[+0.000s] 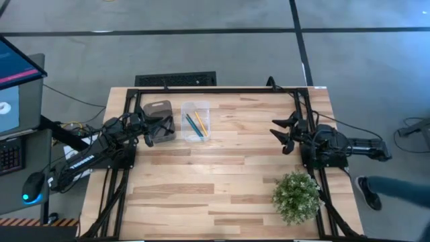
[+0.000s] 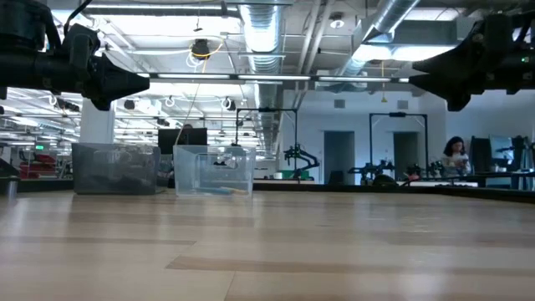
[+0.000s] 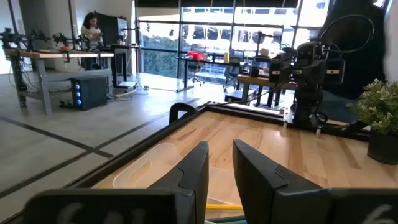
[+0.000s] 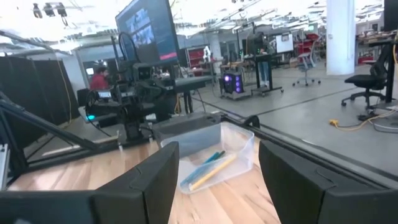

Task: Sort pens & pencils
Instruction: Return To Home Position

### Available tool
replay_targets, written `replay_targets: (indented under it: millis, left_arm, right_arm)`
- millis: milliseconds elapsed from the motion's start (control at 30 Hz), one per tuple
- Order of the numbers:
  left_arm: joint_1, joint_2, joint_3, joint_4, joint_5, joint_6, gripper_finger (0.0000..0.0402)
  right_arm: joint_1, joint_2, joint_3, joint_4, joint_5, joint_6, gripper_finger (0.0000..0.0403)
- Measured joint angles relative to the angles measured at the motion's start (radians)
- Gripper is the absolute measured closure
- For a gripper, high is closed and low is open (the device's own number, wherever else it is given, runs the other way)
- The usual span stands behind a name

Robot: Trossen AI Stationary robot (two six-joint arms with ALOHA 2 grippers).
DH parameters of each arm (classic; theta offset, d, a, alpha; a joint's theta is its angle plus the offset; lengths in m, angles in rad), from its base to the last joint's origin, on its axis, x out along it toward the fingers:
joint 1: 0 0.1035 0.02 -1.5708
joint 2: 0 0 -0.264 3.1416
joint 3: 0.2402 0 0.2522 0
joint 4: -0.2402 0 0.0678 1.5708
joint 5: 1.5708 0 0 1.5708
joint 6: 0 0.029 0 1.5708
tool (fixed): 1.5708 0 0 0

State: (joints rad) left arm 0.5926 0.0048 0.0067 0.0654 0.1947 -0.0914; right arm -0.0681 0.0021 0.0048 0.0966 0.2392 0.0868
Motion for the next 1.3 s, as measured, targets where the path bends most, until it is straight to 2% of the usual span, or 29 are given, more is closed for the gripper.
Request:
replay_targets:
  millis: [1300]
  left_arm:
    - [0.0,0.0,0.0,0.0,0.0,0.0,0.0338]
  right_arm:
    - [0.002,0.0,0.0,-0.045,0.001,0.001,0.0159]
